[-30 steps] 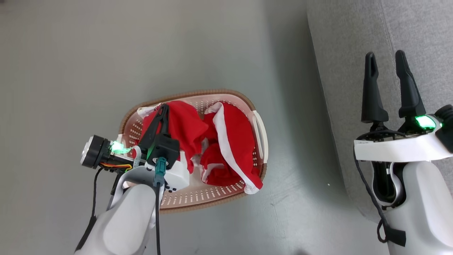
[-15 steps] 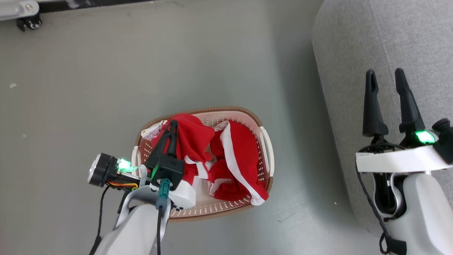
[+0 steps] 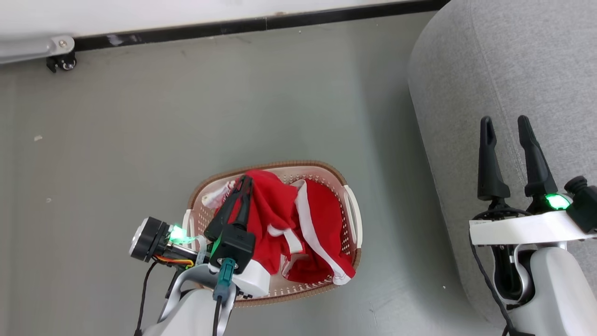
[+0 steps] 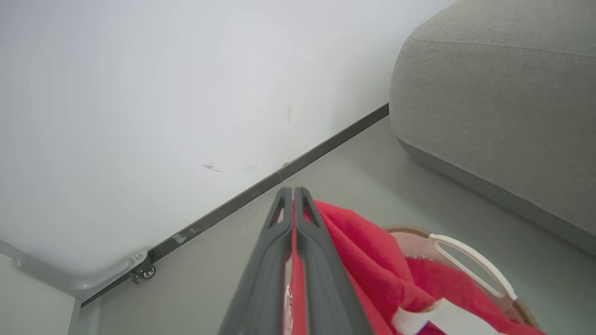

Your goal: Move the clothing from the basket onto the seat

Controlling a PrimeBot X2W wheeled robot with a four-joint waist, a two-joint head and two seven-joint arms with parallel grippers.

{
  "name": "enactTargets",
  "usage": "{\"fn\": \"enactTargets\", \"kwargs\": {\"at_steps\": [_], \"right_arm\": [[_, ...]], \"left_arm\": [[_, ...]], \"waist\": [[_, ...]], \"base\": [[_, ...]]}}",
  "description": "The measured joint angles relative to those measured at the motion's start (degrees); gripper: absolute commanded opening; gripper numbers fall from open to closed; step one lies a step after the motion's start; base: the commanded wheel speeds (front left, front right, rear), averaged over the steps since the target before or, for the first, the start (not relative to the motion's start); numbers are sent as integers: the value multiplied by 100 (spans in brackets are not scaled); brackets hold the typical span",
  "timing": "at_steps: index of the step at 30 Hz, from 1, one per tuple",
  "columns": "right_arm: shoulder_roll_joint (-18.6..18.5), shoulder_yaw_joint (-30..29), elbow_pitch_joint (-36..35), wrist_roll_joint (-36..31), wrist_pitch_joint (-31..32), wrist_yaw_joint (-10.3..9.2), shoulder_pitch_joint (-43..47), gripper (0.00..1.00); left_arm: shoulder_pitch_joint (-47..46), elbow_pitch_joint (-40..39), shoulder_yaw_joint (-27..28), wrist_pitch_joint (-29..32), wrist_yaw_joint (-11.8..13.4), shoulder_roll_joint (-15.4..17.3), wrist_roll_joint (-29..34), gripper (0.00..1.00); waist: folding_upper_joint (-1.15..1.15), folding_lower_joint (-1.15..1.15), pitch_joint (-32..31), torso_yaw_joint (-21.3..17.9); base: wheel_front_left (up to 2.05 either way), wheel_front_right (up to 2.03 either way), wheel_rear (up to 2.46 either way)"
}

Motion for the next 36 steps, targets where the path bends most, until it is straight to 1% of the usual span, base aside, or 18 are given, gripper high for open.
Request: {"fn": "enactTargets", "kwargs": {"at_steps": [1,9,12,17,22,33,36], "right_arm": [[1,-1,7,-1,0,0,16,100],[1,5,13,-3,0,0,40,100],[1,5,24,-58,0,0,146,100],[2,1,38,-109,0,0,231,100],[2,2,41,-231,0,0,232,100],[2,3,35,-382,0,0,382,100],[2,2,34,-454,0,0,388,100]], "left_arm": [[26,-46,-2,0,0,3,0,100],[155,-303,-47,-20,-10,-4,-56,100],[246,-422,-5,-24,-53,-19,-210,100],[408,-570,249,-25,-53,-64,-580,100],[503,-665,482,-25,-42,-24,-757,100],[745,-979,1080,-25,156,44,-1204,100],[837,-1032,1270,-25,164,105,-1355,100]], "waist": [[0,0,-30,0],[0,0,-258,-3],[0,0,-341,-3],[0,0,-482,4],[0,0,-627,21],[0,0,-961,76],[0,0,-1056,93]], "base": [[0,0,0],[0,0,0],[0,0,0],[0,0,0],[0,0,0],[0,0,0],[0,0,0]]}}
